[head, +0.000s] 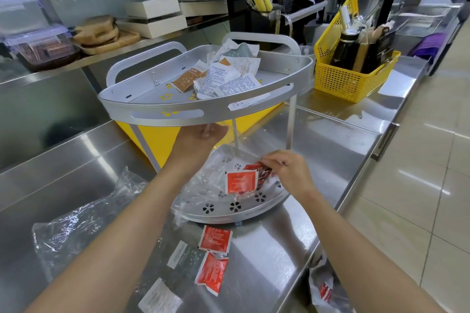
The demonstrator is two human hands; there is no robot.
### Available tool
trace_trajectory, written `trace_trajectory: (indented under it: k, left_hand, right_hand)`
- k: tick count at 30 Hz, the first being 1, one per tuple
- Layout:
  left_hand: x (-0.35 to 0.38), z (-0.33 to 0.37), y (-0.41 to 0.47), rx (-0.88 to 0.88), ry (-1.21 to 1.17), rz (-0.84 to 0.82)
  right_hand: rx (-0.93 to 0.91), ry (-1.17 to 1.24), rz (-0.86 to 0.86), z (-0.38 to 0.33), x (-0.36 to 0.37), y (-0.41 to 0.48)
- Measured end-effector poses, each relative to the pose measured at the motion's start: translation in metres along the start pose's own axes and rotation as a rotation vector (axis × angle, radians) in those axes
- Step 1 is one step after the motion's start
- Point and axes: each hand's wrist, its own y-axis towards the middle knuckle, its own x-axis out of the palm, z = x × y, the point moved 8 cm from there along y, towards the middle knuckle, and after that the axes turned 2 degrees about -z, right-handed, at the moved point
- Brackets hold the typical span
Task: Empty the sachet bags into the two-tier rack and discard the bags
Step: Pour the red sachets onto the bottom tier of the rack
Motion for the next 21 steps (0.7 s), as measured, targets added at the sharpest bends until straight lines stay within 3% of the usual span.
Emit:
trace_trajectory:
  k: [6, 11, 15, 17, 19, 21]
  left_hand:
    - [0.012, -0.026, -0.003, -0.167, 0.214, -0.159]
    - [-0.011, -0.035, 0.002, -0.17, 0.308, 0.135]
    - [0.014, -0.038, -0.005, -0.155, 0.284, -0.116]
    - [0.031, -0.039, -0.004, -0.127, 0.544, -0.223]
    - [0.045, -0.041, -0.005, -0.112, 0.812, -0.235]
    - [0.047, -0.044, -0.004, -0.131, 0.868, -0.169]
  right_hand:
    - [-0.058, -0.022, 0.198, -0.04, -0.035, 0.018]
    - [-0.263, -0.231, 0.227, -0.084, -0.028, 0.013]
    - [-0.422, -0.514, 0.053, -0.104, 0.001, 0.013]
    - [-0.412, -0.58, -0.083, -0.1, 0.022, 0.017]
    - [-0.393, -0.589, -0.136, -0.096, 0.028, 0.016]
    - [-0.365, -0.523, -0.146, -0.092, 0.029, 0.014]
